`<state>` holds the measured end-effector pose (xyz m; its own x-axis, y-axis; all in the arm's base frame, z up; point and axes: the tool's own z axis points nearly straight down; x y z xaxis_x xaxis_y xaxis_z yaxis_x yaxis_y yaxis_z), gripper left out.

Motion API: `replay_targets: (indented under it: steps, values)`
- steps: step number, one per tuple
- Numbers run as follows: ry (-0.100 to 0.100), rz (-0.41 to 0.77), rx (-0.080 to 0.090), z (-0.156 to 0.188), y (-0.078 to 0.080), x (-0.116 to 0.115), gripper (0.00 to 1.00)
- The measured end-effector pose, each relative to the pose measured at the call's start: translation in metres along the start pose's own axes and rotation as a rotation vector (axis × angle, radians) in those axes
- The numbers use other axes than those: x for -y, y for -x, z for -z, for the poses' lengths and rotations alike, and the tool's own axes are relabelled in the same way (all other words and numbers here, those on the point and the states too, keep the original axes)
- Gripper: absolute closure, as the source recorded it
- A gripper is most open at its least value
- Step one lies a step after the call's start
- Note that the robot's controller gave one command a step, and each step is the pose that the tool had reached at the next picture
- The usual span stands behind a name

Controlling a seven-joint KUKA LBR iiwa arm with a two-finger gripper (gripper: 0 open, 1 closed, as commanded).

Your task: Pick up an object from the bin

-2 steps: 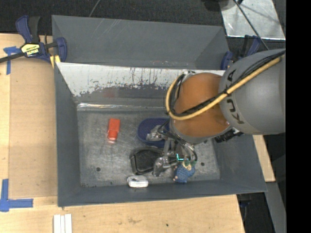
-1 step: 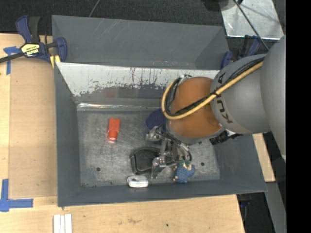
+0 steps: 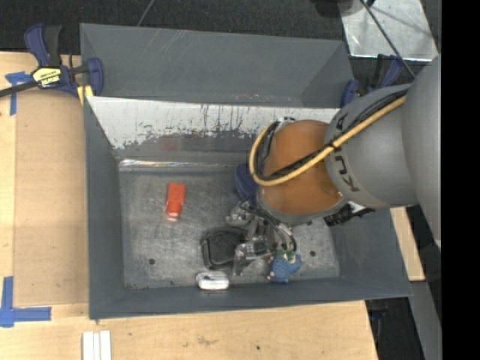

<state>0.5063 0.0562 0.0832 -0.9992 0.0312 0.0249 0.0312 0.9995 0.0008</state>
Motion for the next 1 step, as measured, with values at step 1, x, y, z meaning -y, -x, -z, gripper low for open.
replay_targets:
  steps: [1]
  values:
    - [0.000, -0.016, 0.030, 0.1363, 0.0020, -0.0107, 1.00]
